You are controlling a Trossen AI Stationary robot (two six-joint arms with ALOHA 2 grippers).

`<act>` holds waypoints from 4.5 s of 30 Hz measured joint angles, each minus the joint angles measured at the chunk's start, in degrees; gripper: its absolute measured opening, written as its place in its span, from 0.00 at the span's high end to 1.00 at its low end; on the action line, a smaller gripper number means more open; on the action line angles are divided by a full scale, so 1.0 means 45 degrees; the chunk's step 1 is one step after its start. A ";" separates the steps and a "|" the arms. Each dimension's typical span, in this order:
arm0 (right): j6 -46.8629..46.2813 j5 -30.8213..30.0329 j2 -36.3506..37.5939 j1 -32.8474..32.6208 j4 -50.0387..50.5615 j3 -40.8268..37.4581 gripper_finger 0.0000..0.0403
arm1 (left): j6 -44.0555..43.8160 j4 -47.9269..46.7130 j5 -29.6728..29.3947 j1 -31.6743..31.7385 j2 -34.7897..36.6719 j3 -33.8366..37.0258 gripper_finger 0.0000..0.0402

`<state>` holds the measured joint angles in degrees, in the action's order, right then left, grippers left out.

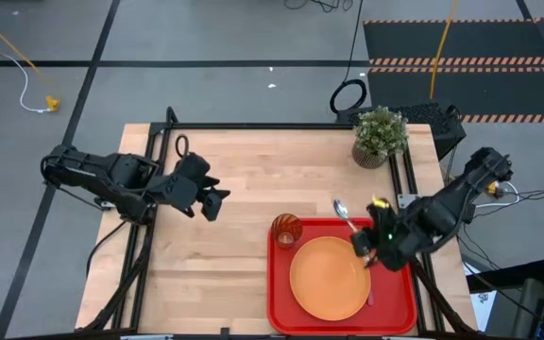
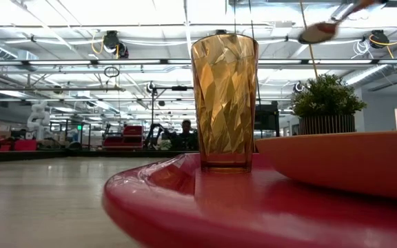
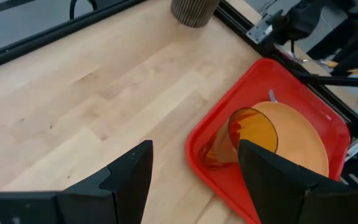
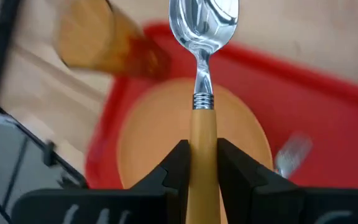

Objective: Pick and place plate/cup/fork/spoon on tray
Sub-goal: Put the yellow spoon on the red tray to the right of the red fork

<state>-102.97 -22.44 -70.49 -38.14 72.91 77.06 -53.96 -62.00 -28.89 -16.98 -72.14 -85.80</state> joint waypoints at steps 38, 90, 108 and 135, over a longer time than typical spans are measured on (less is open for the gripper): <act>-0.6357 0.6299 -0.2810 -0.5046 -0.2439 -0.5005 0.88 | -0.0857 0.0039 0.0021 -0.0148 -0.0014 0.0622 0.41; -0.6479 0.6578 -0.3703 -0.3942 -0.5773 -0.6664 0.72 | -0.1925 0.0481 -0.0245 0.0653 -0.0014 0.0627 0.41; -0.6612 0.6728 -0.2645 -0.4044 -0.6208 -0.6730 0.70 | -0.1577 0.0486 -0.0203 0.0653 -0.0014 0.0627 0.41; -0.6306 0.6603 -0.2635 -0.4039 -0.7847 -0.7233 0.71 | -0.1029 0.0486 -0.0208 0.0697 -0.0014 0.0627 0.41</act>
<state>-131.35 7.27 -82.35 -56.31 37.60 44.51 -58.59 -59.81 -29.82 -13.85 -72.20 -82.98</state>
